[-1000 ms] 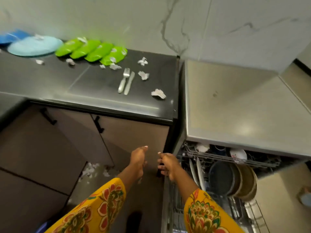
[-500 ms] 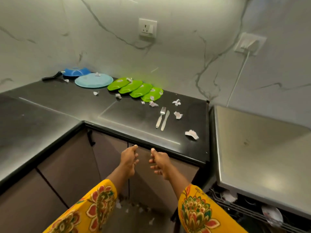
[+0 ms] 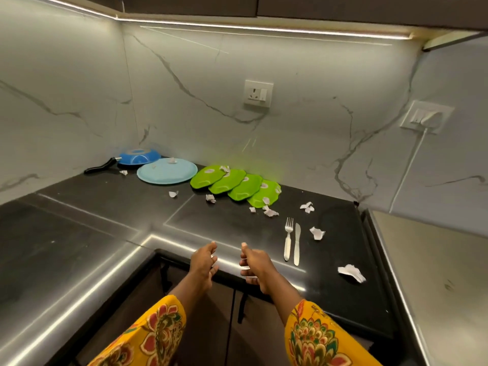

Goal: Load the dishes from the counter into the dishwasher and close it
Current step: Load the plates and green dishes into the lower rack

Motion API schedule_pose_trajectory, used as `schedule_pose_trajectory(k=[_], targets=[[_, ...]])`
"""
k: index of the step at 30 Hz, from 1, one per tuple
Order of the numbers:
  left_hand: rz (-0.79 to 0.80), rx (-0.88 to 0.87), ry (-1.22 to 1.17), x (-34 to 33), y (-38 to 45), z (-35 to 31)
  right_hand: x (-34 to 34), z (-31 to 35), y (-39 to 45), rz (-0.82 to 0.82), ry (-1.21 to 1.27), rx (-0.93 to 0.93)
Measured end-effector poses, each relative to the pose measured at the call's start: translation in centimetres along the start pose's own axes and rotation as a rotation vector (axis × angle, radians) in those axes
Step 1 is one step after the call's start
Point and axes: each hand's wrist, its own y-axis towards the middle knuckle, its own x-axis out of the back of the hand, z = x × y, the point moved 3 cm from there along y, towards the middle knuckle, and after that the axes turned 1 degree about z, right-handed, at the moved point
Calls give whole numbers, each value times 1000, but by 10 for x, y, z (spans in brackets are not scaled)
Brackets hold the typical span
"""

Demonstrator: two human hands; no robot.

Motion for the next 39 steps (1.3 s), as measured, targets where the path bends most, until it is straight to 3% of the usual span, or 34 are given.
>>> schedule_pose_trajectory(k=[17, 31, 39], targets=[[-59, 10, -47, 60, 64, -59, -85, 32, 73, 56, -69, -37], [-205, 20, -68, 101, 182, -124, -175, 107, 223, 88, -93, 75], [-232, 52, -128, 85, 253, -149, -201, 149, 291, 93, -121, 138]])
